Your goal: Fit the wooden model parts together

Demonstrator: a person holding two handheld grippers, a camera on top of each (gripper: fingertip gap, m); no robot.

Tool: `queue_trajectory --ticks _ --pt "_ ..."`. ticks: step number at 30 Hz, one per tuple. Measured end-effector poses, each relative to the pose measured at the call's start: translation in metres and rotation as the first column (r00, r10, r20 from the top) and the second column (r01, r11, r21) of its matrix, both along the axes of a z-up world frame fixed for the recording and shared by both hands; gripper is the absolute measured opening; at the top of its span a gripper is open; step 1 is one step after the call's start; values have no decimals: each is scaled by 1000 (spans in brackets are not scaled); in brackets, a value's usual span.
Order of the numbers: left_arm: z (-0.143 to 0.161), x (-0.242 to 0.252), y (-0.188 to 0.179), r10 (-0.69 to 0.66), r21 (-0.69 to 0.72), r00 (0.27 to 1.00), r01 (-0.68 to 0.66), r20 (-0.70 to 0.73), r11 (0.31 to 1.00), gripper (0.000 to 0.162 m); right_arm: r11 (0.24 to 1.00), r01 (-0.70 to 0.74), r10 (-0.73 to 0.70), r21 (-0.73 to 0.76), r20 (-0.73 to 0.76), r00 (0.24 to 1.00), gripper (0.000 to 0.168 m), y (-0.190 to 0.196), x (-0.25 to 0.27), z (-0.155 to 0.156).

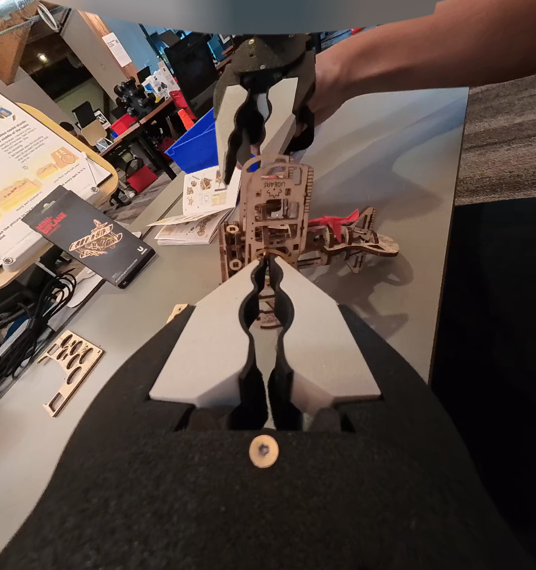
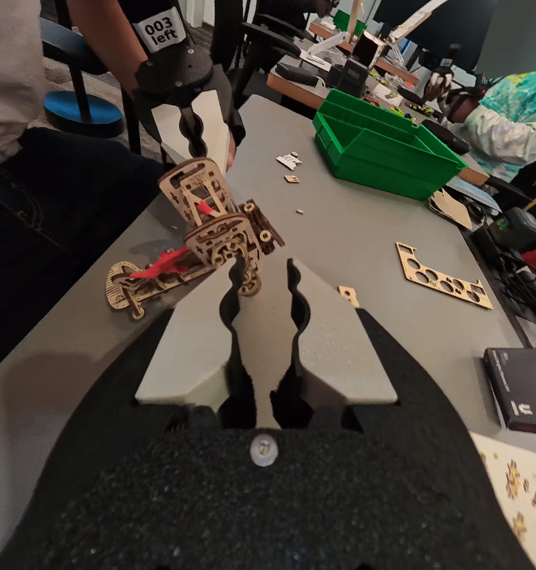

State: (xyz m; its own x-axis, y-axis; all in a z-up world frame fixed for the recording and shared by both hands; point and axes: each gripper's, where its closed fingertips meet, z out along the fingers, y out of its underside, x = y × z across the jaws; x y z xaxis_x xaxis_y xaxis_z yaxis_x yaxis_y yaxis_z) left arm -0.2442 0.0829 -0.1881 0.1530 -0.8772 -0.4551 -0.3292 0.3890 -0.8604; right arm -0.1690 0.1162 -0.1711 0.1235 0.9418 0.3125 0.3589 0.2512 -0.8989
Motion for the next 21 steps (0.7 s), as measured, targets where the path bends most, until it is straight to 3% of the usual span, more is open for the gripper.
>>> queue_trajectory --ticks 21 --pt "1 2 -18 56 5 994 -56 -91 998 0 999 26 -28 -35 -39 999 32 -18 -16 1"
